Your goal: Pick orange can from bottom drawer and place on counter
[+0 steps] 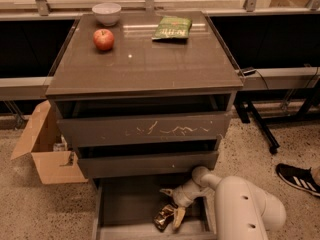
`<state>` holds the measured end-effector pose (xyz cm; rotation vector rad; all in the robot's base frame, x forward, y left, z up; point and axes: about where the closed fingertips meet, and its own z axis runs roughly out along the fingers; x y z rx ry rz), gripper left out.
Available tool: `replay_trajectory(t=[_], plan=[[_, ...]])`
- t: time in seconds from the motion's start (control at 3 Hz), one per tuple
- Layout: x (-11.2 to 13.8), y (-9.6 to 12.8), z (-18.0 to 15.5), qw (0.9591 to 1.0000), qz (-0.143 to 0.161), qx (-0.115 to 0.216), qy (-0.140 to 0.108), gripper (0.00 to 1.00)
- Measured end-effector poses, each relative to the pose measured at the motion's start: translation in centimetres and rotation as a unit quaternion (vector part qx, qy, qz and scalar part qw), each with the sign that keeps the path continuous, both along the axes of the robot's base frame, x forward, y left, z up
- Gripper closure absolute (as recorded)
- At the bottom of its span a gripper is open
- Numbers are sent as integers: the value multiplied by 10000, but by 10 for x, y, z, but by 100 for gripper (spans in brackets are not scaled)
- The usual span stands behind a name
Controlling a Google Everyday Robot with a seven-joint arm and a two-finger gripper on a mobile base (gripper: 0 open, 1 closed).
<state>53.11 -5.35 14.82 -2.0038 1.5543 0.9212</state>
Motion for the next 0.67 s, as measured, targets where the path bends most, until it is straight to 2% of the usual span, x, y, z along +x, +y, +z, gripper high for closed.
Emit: replay_trajectory(t=[0.33, 0.67], plan=[[-1, 5, -9, 9999, 55, -116, 81, 18], [-1, 6, -11, 9998, 61, -132, 96, 41]])
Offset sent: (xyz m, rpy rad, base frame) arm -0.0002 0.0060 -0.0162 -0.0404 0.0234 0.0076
